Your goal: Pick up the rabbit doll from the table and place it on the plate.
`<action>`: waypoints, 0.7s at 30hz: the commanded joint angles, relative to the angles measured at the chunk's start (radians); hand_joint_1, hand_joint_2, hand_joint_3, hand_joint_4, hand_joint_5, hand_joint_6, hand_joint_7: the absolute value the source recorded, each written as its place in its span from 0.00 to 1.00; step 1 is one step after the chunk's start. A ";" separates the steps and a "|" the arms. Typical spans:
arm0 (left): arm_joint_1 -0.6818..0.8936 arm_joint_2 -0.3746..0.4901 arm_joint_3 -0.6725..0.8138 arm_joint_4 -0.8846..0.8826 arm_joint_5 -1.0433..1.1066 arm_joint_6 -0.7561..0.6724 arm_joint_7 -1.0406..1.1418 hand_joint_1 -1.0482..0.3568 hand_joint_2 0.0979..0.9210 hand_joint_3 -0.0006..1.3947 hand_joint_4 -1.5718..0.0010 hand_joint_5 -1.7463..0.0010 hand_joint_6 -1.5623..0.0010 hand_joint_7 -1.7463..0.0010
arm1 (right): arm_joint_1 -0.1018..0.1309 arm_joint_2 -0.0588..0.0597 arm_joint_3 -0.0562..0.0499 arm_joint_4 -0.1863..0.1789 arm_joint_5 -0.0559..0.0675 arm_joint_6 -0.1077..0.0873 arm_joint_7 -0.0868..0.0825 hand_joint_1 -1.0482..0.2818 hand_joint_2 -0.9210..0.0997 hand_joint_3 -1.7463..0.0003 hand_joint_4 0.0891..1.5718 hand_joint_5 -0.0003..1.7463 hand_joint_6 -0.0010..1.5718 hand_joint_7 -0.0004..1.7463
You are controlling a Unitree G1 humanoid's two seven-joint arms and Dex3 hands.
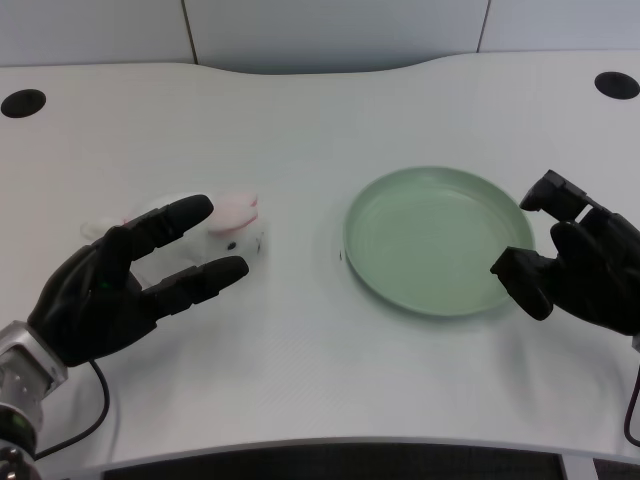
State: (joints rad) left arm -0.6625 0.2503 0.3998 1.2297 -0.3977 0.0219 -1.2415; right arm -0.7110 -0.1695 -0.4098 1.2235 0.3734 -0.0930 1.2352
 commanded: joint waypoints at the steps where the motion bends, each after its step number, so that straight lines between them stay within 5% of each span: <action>1: -0.005 0.020 0.000 0.010 0.006 -0.005 -0.015 0.15 1.00 0.33 0.52 1.00 0.60 1.00 | 0.003 -0.011 0.000 0.000 0.006 -0.003 0.003 0.37 0.00 0.95 0.64 1.00 0.50 1.00; 11: -0.005 0.019 -0.001 0.010 0.006 -0.006 -0.013 0.15 1.00 0.33 0.51 1.00 0.58 0.99 | 0.002 -0.012 0.000 0.000 0.006 0.003 -0.002 0.37 0.01 0.95 0.65 1.00 0.51 1.00; 21: -0.004 0.018 -0.002 0.008 0.008 -0.011 -0.012 0.15 1.00 0.33 0.51 0.99 0.58 0.99 | 0.005 -0.012 0.000 0.000 0.004 -0.012 0.000 0.38 0.00 0.94 0.65 1.00 0.50 1.00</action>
State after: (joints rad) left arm -0.6625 0.2503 0.3996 1.2297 -0.3976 0.0203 -1.2420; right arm -0.7110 -0.1695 -0.4099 1.2235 0.3735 -0.0945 1.2350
